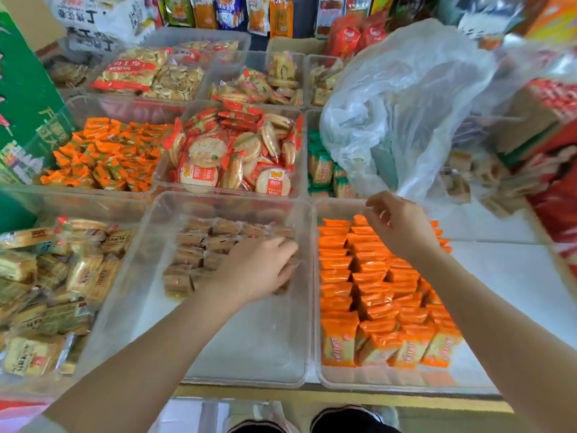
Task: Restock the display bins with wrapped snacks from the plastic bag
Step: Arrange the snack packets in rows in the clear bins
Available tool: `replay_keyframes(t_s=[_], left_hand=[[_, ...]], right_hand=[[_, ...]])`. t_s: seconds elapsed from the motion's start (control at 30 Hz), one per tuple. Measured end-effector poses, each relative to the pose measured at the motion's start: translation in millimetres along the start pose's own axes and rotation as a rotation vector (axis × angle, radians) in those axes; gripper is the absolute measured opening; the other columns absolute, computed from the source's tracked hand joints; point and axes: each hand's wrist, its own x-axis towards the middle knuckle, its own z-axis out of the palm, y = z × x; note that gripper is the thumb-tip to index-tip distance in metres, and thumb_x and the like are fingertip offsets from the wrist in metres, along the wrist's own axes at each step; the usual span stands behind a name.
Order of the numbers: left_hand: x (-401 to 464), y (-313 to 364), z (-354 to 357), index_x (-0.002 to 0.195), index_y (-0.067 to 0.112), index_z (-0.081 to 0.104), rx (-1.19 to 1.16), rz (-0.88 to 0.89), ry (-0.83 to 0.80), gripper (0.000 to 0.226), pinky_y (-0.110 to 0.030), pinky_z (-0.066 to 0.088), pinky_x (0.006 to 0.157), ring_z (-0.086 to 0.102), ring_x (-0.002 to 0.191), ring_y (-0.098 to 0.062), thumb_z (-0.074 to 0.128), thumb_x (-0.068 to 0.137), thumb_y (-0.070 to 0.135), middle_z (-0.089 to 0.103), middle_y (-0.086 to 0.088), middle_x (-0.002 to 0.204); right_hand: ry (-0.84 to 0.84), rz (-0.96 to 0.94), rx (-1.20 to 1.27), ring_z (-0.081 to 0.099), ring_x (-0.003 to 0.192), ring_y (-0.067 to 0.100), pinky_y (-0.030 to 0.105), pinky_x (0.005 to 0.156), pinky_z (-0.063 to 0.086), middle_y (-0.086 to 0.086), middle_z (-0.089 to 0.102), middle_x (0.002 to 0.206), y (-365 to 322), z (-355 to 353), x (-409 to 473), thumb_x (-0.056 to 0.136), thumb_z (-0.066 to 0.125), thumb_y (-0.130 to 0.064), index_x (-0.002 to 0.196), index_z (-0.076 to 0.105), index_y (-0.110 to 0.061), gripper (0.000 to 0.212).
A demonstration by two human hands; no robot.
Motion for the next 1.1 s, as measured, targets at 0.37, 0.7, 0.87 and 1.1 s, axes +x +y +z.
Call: replay_keyframes(t_s=[0.37,0.7,0.87,1.1], left_hand=[[171,156,10,0.123,0.022,0.051,-0.118,0.047,-0.083,0.036,-0.036,0.049,0.078,0.056,0.105,-0.023,0.050,0.091,0.040,0.057,0.002,0.115],[342,263,69,0.123,0.022,0.054,-0.375,-0.133,0.070,0.033,-0.030,0.043,0.086,0.053,0.108,-0.014,0.051,0.092,0.033,0.056,0.007,0.117],[429,270,115,0.122,0.018,0.049,-0.245,-0.246,-0.054,0.033,-0.034,0.040,0.087,0.042,0.119,-0.021,0.049,0.092,0.031,0.047,-0.001,0.123],[499,278,177,0.132,0.012,0.034,-0.030,-0.496,-0.110,0.052,-0.038,0.043,0.085,0.041,0.122,-0.028,0.053,0.090,0.037,0.042,-0.011,0.133]], right_hand=[[-0.027,0.379,-0.115,0.055,0.091,0.025,0.031,0.078,0.042,0.012,0.062,0.111,250,-83,5,0.090,0.057,-0.019,0.112,0.059,-0.006,0.026],[-0.209,0.350,-0.410,0.045,0.118,0.036,0.037,0.098,0.032,0.020,0.048,0.129,436,-65,86,0.091,0.052,-0.027,0.131,0.040,-0.003,0.048],[-0.111,0.273,-0.158,0.055,0.095,0.034,0.037,0.079,0.044,0.017,0.062,0.102,469,-63,102,0.083,0.064,-0.036,0.116,0.051,-0.007,0.045],[0.008,0.618,0.831,0.060,0.076,0.012,0.022,0.064,0.042,0.000,0.067,0.090,443,-109,88,0.080,0.072,-0.027,0.103,0.052,-0.017,0.032]])
